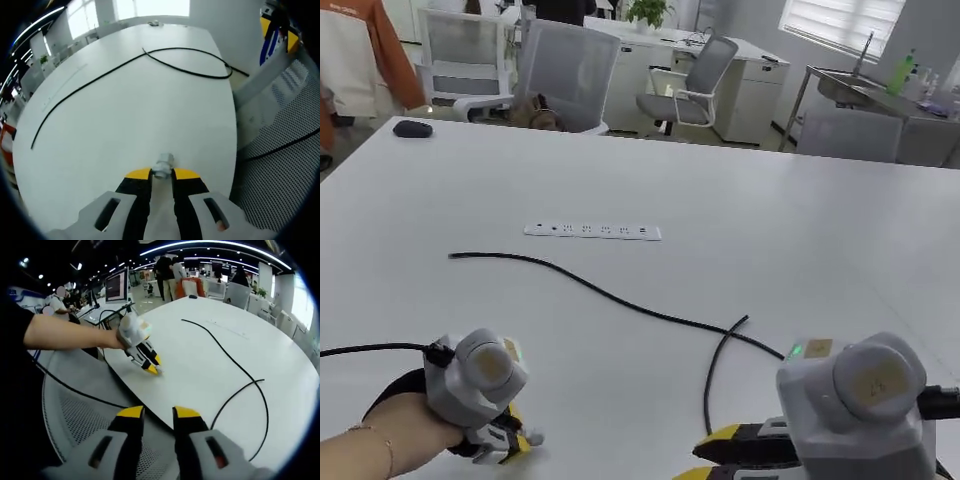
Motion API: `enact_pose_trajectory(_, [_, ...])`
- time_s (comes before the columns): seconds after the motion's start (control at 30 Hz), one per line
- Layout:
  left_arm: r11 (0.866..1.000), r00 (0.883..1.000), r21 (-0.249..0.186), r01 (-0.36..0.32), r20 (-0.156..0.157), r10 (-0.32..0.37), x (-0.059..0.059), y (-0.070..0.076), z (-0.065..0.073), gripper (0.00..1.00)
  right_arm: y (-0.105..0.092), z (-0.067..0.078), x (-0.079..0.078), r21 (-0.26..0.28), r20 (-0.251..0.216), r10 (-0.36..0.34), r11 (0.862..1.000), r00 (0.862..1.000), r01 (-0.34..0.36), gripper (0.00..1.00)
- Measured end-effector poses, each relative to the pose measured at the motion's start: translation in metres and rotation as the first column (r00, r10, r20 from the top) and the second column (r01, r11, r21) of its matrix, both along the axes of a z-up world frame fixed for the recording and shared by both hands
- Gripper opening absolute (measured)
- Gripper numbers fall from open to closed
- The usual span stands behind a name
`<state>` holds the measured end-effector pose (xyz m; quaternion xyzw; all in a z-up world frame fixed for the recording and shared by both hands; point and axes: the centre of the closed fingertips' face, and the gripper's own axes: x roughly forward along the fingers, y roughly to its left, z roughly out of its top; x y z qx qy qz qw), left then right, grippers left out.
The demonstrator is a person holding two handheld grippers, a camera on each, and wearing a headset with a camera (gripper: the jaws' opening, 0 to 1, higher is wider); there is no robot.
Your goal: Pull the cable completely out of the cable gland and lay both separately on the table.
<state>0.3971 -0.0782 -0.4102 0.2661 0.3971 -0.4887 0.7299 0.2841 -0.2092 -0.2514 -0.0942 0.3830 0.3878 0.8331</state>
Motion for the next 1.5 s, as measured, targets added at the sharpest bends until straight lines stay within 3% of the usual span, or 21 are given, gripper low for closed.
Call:
enact_pose_trajectory(0.07, [1.0, 1.0, 0.006, -0.002, 0.015, 0.002, 0.003, 0.003, -0.002, 0.17, -0.001, 0.001, 0.001, -0.009, 0.005, 0.001, 1.0, 1.0, -0.001, 0.22])
enact_pose_trajectory(0.2, [1.0, 1.0, 0.016, 0.001, -0.002, -0.001, 0.005, 0.008, -0.007, 0.17, -0.003, 0.0, 0.001, -0.016, 0.003, 0.001, 1.0, 1.0, -0.001, 0.22])
enact_pose_trajectory(0.33, [1.0, 1.0, -0.002, -0.007, -0.018, 0.007, 0.006, 0.006, -0.006, 0.18, -0.003, -0.002, -0.001, -0.024, -0.005, 0.009, 1.0, 1.0, -0.009, 0.23])
enact_pose_trajectory(0.47, [1.0, 0.999, 0.005, -0.025, -0.043, 0.025, 0.007, 0.008, -0.004, 0.34, -0.001, -0.002, -0.002, -0.014, -0.008, 0.01, 1.0, 1.0, -0.011, 0.23])
enact_pose_trajectory(0.6, [0.999, 0.998, -0.006, -0.046, -0.036, 0.046, 0.009, 0.018, 0.007, 0.36, 0.0, -0.005, -0.001, -0.014, -0.014, 0.012, 1.0, 1.0, -0.012, 0.23])
enact_pose_trajectory(0.7, [0.998, 0.998, -0.004, -0.065, -0.026, 0.065, 0.008, 0.034, 0.024, 0.41, 0.002, -0.007, 0.002, -0.011, -0.02, 0.017, 1.0, 1.0, -0.017, 0.23])
enact_pose_trajectory(0.73, [0.996, 0.996, 0.008, -0.091, -0.014, 0.091, 0.01, 0.041, 0.03, 0.41, 0.003, -0.008, 0.003, -0.012, -0.023, 0.02, 1.0, 1.0, -0.02, 0.24])
enact_pose_trajectory(0.77, [0.993, 0.993, 0.002, -0.117, 0.025, 0.117, 0.014, 0.05, 0.043, 0.39, 0.003, -0.009, 0.003, -0.012, -0.024, 0.023, 1.0, 0.999, -0.023, 0.24])
enact_pose_trajectory(0.8, [0.99, 0.99, -0.026, -0.135, 0.039, 0.136, 0.014, 0.052, 0.053, 0.39, 0.004, -0.01, 0.004, -0.011, -0.025, 0.024, 1.0, 0.999, -0.024, 0.24])
enact_pose_trajectory(0.83, [0.984, 0.985, -0.06, -0.168, 0.032, 0.17, 0.011, 0.057, 0.066, 0.4, 0.004, -0.01, 0.005, -0.011, -0.027, 0.024, 1.0, 0.999, -0.024, 0.24])
enact_pose_trajectory(0.87, [0.981, 0.983, -0.069, -0.179, 0.03, 0.182, 0.01, 0.059, 0.071, 0.42, 0.004, -0.012, 0.005, -0.009, -0.029, 0.024, 1.0, 0.999, -0.024, 0.24])
enact_pose_trajectory(0.93, [0.969, 0.973, -0.106, -0.222, 0.042, 0.227, 0.008, 0.069, 0.092, 0.45, 0.005, -0.015, 0.006, -0.008, -0.042, 0.028, 1.0, 0.999, -0.028, 0.25])
enact_pose_trajectory(1.0, [0.96, 0.967, -0.142, -0.242, 0.047, 0.251, -0.003, 0.077, 0.117, 0.46, 0.005, -0.02, 0.007, -0.009, -0.055, 0.029, 1.0, 0.998, -0.03, 0.25])
enact_pose_trajectory(1.07, [0.939, 0.956, -0.204, -0.278, 0.041, 0.292, -0.012, 0.081, 0.137, 0.48, 0.004, -0.022, 0.008, -0.013, -0.061, 0.03, 0.999, 0.998, -0.031, 0.25])
enact_pose_trajectory(1.13, [0.919, 0.945, -0.242, -0.311, 0.022, 0.326, -0.021, 0.085, 0.148, 0.49, 0.003, -0.025, 0.008, -0.017, -0.068, 0.03, 0.999, 0.997, -0.031, 0.26])
enact_pose_trajectory(1.2, [0.902, 0.933, -0.268, -0.338, 0.031, 0.358, -0.03, 0.093, 0.158, 0.49, 0.001, -0.026, 0.008, -0.018, -0.074, 0.024, 1.0, 0.997, -0.025, 0.26])
enact_pose_trajectory(1.27, [0.887, 0.922, -0.284, -0.363, 0.028, 0.386, -0.038, 0.101, 0.16, 0.51, -0.003, -0.029, 0.008, -0.022, -0.081, 0.006, 1.0, 0.997, -0.008, 0.27])
enact_pose_trajectory(1.3, [0.87, 0.907, -0.288, -0.4, 0.012, 0.421, -0.046, 0.109, 0.16, 0.52, -0.005, -0.03, 0.008, -0.024, -0.086, -0.008, 1.0, 0.996, 0.006, 0.29])
enact_pose_trajectory(1.33, [0.863, 0.9, -0.292, -0.412, 0.018, 0.436, -0.05, 0.113, 0.16, 0.51, -0.006, -0.031, 0.008, -0.027, -0.089, -0.014, 1.0, 0.996, 0.012, 0.31])
enact_pose_trajectory(1.4, [0.824, 0.869, -0.316, -0.47, -0.004, 0.494, -0.061, 0.123, 0.158, 0.51, -0.011, -0.034, 0.007, -0.028, -0.094, -0.031, 0.999, 0.995, 0.029, 0.31])
enact_pose_trajectory(1.5, [0.825, 0.854, -0.274, -0.495, 0.023, 0.52, -0.074, 0.137, 0.143, 0.51, -0.015, -0.041, 0.004, -0.013, -0.121, -0.068, 0.998, 0.99, 0.067, 0.31])
